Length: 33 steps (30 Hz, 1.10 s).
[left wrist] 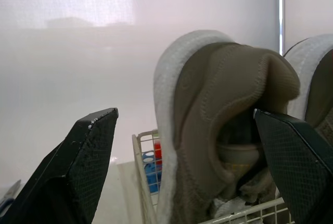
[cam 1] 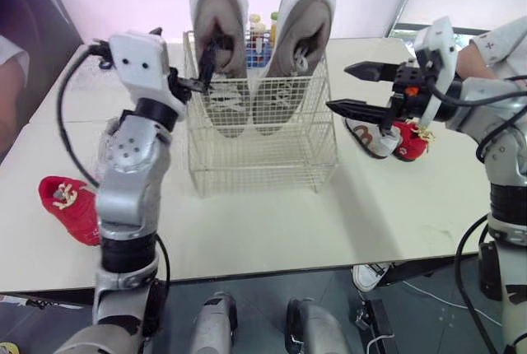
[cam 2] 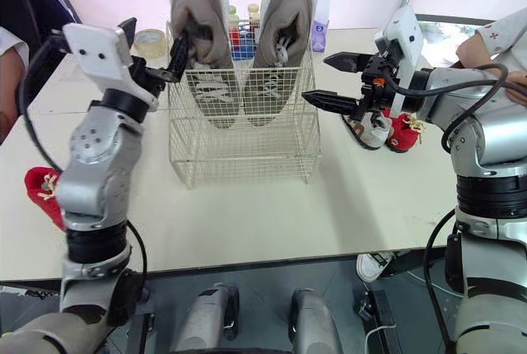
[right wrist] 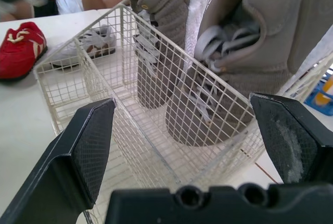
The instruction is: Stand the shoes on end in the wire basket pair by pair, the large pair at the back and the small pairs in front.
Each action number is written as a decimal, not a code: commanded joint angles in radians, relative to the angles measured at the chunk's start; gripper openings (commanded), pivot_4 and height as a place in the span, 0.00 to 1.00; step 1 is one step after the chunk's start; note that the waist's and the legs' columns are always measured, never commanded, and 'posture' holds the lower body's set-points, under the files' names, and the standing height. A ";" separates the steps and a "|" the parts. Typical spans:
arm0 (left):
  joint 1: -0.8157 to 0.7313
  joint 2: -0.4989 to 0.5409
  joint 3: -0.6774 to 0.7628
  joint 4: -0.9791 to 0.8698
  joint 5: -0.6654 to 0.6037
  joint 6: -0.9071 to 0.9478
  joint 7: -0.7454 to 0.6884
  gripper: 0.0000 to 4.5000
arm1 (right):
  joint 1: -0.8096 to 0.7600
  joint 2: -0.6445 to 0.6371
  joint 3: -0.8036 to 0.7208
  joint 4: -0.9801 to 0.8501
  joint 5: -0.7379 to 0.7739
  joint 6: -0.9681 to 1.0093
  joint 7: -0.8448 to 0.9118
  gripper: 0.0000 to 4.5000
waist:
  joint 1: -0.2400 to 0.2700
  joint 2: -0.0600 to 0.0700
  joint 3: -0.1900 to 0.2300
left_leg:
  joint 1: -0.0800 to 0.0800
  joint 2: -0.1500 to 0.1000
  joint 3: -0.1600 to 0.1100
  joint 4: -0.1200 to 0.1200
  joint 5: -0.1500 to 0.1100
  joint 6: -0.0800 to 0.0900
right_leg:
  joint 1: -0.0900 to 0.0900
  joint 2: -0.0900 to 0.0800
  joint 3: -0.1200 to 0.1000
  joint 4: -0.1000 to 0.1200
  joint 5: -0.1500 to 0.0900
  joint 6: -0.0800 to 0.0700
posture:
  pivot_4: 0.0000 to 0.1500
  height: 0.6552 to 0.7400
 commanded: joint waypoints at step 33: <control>0.490 0.033 0.120 -0.514 -0.486 0.389 0.075 0.98 | 0.417 0.282 -0.235 0.249 -0.133 -0.381 -0.433 1.00 | -0.033 0.003 -0.002 | 0.015 0.000 -0.002 -0.003 0.000 -0.001 | 0.010 0.002 0.002 -0.004 -0.001 -0.004 | 1.00 1.00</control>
